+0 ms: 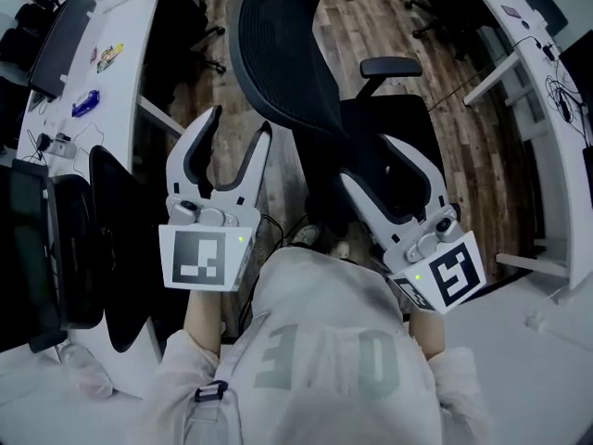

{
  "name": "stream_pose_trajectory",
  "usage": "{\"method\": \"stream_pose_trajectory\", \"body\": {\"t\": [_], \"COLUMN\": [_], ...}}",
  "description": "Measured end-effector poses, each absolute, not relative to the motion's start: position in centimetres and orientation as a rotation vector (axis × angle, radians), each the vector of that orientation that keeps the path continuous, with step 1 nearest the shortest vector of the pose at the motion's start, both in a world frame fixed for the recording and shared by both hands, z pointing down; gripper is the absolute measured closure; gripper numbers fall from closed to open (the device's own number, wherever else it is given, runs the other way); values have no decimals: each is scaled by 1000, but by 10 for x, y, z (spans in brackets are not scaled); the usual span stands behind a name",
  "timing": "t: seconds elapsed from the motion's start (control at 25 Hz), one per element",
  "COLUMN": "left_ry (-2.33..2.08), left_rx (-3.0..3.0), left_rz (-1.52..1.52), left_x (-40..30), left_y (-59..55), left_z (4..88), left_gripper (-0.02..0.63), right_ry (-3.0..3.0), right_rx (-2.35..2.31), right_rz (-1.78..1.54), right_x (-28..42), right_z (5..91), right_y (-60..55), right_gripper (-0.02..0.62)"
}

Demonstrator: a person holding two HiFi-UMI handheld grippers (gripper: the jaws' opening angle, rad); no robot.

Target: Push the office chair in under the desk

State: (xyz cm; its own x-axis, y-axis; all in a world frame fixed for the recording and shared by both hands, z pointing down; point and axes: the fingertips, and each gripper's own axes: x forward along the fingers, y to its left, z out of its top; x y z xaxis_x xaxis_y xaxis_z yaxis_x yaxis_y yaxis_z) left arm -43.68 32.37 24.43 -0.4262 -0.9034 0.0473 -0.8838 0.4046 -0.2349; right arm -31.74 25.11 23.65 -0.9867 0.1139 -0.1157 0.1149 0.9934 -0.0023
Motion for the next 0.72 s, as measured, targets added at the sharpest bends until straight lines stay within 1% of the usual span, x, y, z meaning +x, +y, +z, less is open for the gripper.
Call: {"method": "stream_pose_trajectory", "body": {"t": [0.04, 0.2, 0.36, 0.6, 0.64, 0.68, 0.72], "left_ry": [2597, 2664, 2688, 2676, 2671, 2664, 2654], "left_rx": [-1629, -1634, -1694, -1709, -1710, -1708, -1705], "left_rz": [-327, -242, -213, -306, -319, -329, -336], "left_x": [-448, -485, -510, -522, -524, -525, -525], "left_y": [322, 307, 289, 265, 262, 259, 257], "left_z": [256, 290, 306, 316, 316, 315, 313], "left_gripper": [374, 374, 373, 374, 374, 376, 383], "right_ry": [3033, 3087, 3120, 3150, 3156, 3161, 3165], "right_rx": [171, 175, 114, 22, -4, -27, -38], "right_rz": [-18, -7, 46, 122, 149, 168, 177], "right_x": [-322, -337, -348, -364, -367, -369, -370], "right_z": [240, 257, 270, 285, 287, 288, 289], "right_y": [252, 260, 262, 259, 257, 255, 255], "right_gripper": [383, 383, 383, 385, 390, 435, 441]}}
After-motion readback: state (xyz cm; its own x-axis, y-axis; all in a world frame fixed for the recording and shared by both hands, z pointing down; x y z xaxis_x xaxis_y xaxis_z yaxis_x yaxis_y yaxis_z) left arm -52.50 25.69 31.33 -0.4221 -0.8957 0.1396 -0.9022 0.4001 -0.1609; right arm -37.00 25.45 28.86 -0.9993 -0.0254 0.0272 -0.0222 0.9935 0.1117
